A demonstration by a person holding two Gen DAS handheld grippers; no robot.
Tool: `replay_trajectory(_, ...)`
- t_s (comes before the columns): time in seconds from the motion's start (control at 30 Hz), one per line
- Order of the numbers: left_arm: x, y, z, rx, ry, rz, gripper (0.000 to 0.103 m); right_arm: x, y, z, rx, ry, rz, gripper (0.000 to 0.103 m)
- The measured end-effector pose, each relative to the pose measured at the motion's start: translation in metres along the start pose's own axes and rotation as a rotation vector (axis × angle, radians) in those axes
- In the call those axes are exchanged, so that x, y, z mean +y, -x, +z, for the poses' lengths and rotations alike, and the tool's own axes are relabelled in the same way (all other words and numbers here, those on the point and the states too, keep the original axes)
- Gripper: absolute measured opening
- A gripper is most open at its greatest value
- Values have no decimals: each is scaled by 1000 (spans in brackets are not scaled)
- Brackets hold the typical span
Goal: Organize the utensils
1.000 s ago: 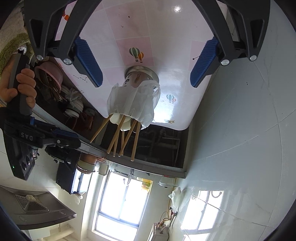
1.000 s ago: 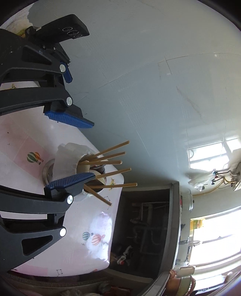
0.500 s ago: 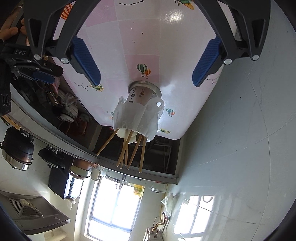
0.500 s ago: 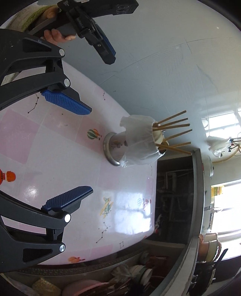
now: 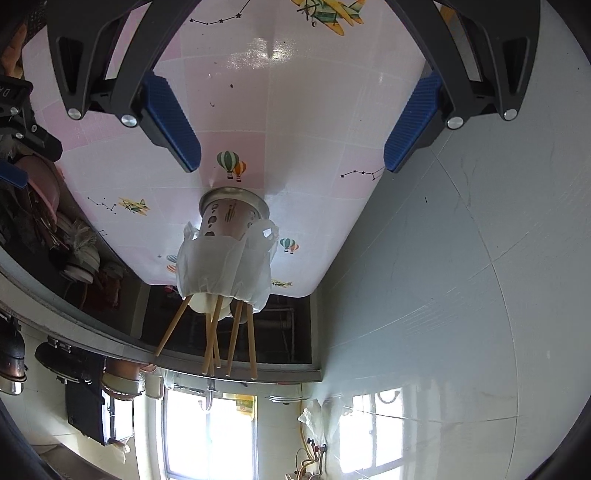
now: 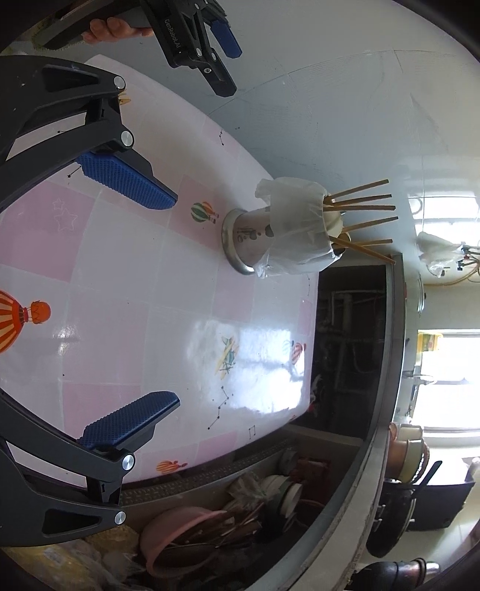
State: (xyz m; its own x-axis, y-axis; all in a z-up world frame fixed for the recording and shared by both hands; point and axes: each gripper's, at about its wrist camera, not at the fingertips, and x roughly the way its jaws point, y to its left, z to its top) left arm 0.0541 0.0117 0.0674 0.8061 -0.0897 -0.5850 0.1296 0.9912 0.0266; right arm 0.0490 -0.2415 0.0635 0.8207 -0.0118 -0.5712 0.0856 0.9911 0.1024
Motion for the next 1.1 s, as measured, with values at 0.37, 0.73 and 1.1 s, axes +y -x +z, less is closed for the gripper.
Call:
replay_trajectory(0.37, 0, -6, 3, 59, -11, 50, 97, -8, 3, -1, -16, -28, -45, 95)
replay_trajectory(0.73, 21, -3, -4, 54, -9, 109, 97, -24, 8, -2, -20, -49, -82, 95)
replay_trajectory(1.1, 41, -3, -10, 68, 18, 133, 97, -25, 5, -1, -6, -51, -90, 95)
